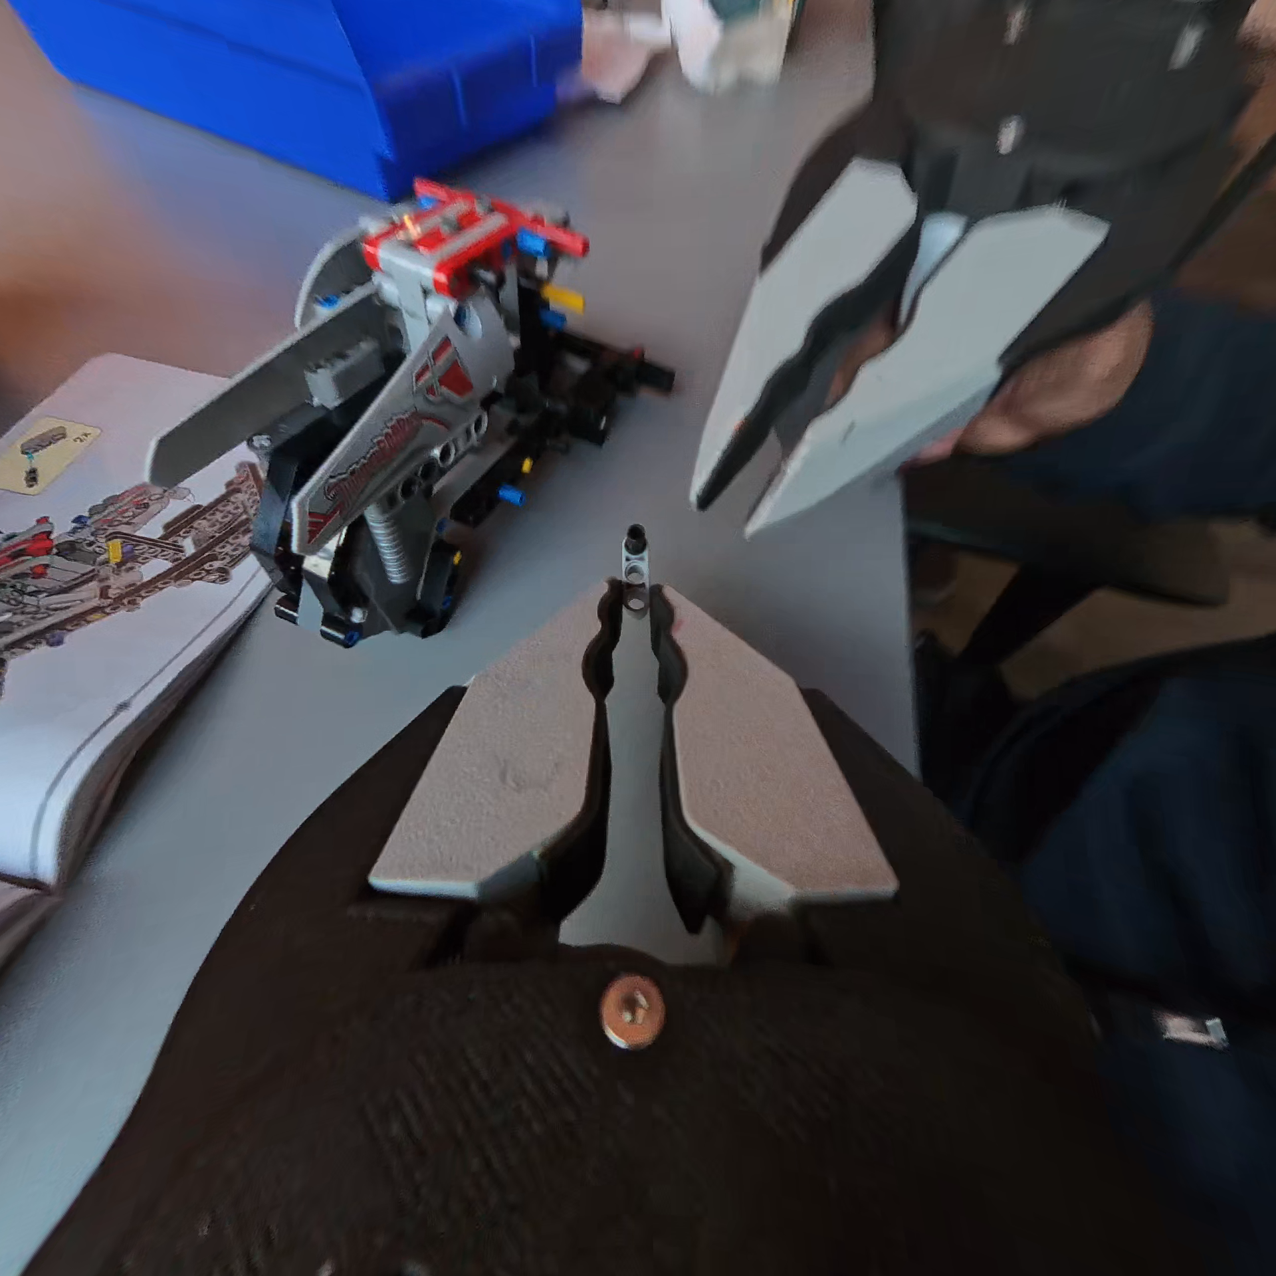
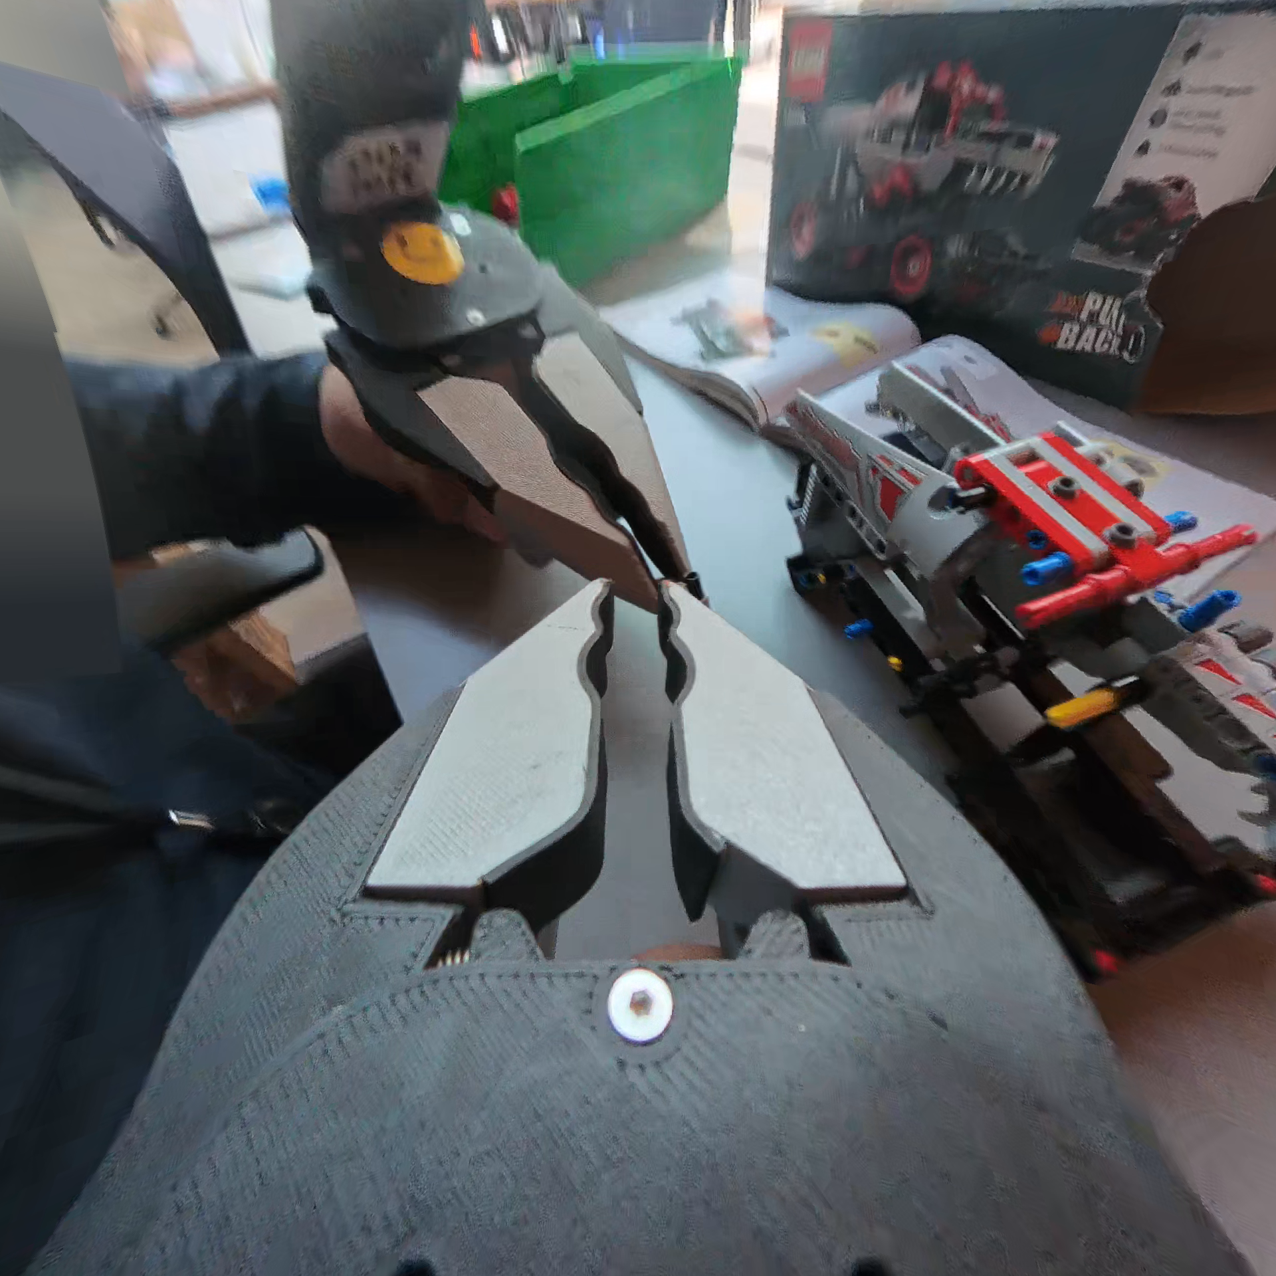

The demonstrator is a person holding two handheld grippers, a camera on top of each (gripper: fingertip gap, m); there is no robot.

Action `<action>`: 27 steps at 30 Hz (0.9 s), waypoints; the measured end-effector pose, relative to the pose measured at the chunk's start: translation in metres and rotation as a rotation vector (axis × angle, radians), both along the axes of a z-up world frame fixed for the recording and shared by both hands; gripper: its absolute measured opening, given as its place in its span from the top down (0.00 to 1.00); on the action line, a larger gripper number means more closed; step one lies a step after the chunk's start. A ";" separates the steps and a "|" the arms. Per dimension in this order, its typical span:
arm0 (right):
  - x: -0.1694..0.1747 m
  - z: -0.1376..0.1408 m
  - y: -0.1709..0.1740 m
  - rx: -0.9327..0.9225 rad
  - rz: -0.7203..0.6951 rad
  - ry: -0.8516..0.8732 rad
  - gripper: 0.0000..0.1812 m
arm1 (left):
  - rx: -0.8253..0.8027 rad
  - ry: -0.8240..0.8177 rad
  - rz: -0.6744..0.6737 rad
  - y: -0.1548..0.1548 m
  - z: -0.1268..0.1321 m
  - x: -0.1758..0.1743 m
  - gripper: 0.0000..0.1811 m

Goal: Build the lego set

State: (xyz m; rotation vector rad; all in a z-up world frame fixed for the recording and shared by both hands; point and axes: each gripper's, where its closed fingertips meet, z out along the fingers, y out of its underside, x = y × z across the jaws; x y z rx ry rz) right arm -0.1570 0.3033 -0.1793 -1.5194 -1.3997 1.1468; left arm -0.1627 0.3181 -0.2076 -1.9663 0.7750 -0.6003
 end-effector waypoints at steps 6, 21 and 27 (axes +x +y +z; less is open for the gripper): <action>-0.002 0.007 -0.009 0.181 0.024 0.030 0.91 | -0.049 -0.304 0.063 -0.018 0.025 -0.007 0.97; -0.021 0.014 0.007 0.579 -0.086 0.039 0.89 | -0.262 -0.747 0.166 -0.007 0.039 -0.004 0.98; -0.018 0.014 0.007 0.598 -0.078 0.030 0.88 | -0.301 -0.813 0.172 -0.007 0.040 0.000 0.98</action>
